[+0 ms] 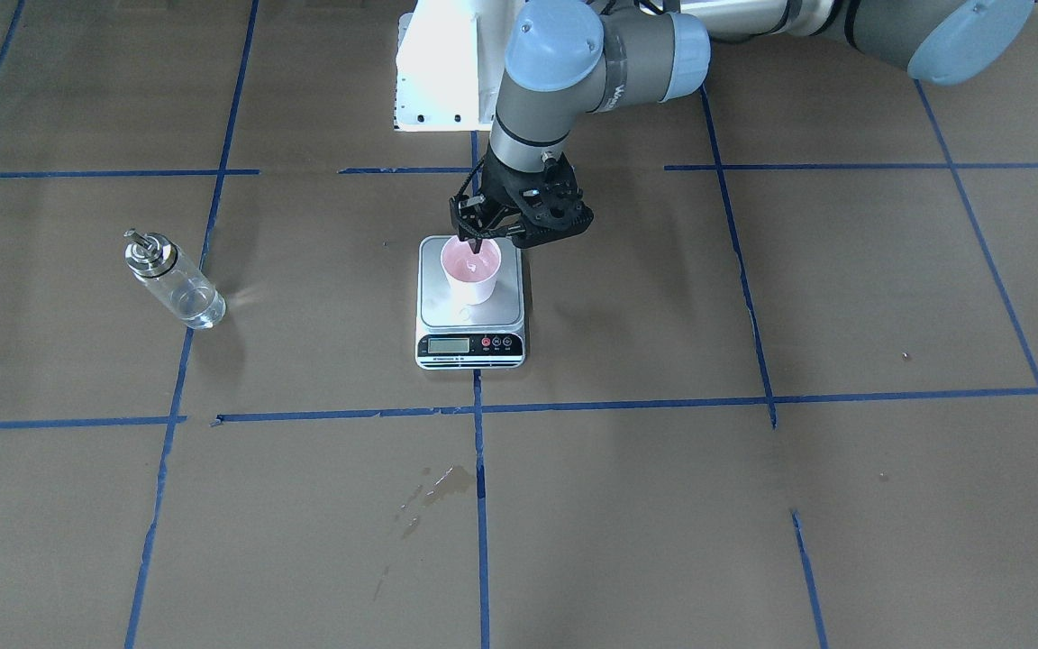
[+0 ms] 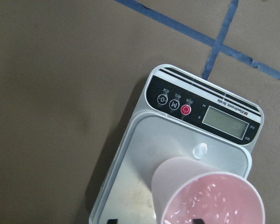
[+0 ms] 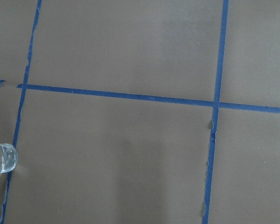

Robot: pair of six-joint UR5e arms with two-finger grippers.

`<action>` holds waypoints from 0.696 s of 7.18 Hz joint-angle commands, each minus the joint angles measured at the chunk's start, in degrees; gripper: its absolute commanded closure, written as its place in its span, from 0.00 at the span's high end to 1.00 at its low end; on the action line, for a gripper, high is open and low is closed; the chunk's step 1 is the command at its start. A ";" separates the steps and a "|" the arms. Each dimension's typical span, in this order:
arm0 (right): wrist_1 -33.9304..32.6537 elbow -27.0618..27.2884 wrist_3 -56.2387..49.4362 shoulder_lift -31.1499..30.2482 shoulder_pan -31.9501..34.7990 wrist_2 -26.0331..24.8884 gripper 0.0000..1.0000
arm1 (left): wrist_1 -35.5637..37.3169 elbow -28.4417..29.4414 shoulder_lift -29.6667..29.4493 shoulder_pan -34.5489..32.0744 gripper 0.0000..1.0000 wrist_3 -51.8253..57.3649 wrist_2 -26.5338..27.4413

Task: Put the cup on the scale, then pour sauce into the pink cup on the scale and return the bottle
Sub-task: 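Lower the pink cup onto the scale and open the left gripper, then withdraw the left arm from the scale while the right arm reaches toward the bottle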

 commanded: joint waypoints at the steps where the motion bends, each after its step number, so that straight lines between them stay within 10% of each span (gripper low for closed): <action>1: -0.70 2.29 0.05 -0.53 -0.61 0.02 1.00 | 0.28 -2.84 0.13 -3.26 1.00 2.05 -4.18; 3: -17.22 18.39 1.97 0.17 -5.17 -2.76 1.00 | 0.37 -6.18 2.14 -6.79 1.00 3.97 -5.85; 5: -18.46 30.30 22.73 0.17 -13.49 -3.31 1.00 | 3.16 -7.51 3.56 -12.39 1.00 10.81 -8.32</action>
